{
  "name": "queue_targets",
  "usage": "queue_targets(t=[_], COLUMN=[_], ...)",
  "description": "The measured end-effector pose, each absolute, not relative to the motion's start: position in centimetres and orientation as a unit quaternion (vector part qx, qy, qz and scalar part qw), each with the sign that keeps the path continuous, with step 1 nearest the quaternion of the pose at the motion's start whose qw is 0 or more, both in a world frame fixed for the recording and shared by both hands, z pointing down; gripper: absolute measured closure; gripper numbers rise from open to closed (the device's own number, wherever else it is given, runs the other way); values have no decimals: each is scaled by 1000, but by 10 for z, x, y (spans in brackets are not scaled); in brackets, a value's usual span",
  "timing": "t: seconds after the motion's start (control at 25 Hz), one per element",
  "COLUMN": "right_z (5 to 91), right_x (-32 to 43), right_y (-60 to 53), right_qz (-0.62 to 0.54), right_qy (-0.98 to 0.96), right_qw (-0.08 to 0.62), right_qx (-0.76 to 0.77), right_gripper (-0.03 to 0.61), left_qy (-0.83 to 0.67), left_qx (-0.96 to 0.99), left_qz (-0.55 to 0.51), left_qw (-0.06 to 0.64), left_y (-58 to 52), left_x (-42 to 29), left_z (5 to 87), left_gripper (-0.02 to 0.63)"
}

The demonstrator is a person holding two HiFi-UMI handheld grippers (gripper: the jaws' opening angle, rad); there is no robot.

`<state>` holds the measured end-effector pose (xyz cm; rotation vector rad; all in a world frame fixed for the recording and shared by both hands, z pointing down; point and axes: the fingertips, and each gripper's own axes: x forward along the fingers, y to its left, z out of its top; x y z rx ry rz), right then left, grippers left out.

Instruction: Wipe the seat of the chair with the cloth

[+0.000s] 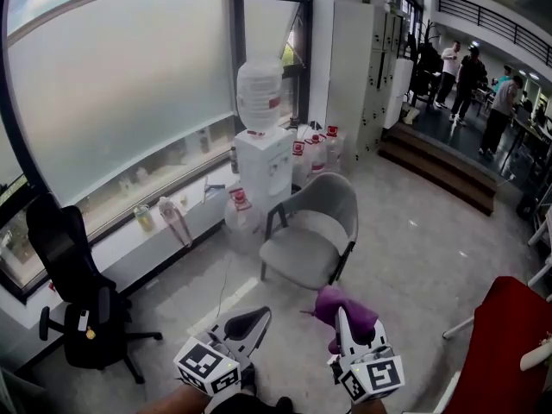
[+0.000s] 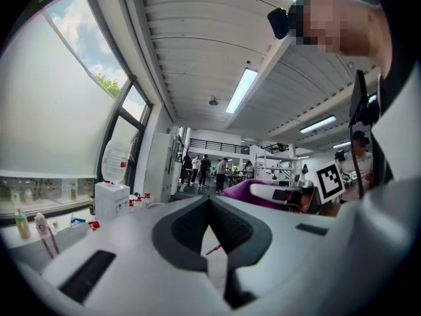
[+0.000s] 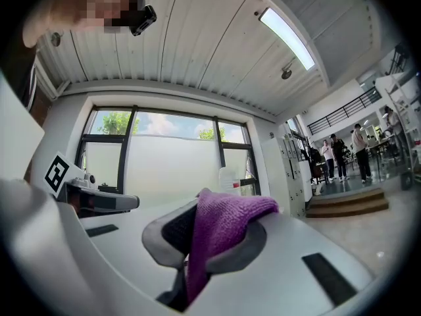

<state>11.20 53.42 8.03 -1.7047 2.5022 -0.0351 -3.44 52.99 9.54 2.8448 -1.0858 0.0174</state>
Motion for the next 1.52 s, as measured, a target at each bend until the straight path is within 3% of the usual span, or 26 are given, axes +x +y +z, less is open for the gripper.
queue_targets(t=[1.16, 1.52], right_z=[72, 81], right_x=[13, 33], right_y=[356, 317], right_qz=[1, -11], right_qy=[791, 783], right_qw=[19, 20], right_qx=[-611, -621], right_gripper=[554, 554], left_qy=[-311, -304], left_qx=[948, 950], left_qz=[-22, -9], left_qw=[63, 75], left_y=[327, 287], left_x=[-147, -130], left_z=[97, 105], left_gripper=[611, 611])
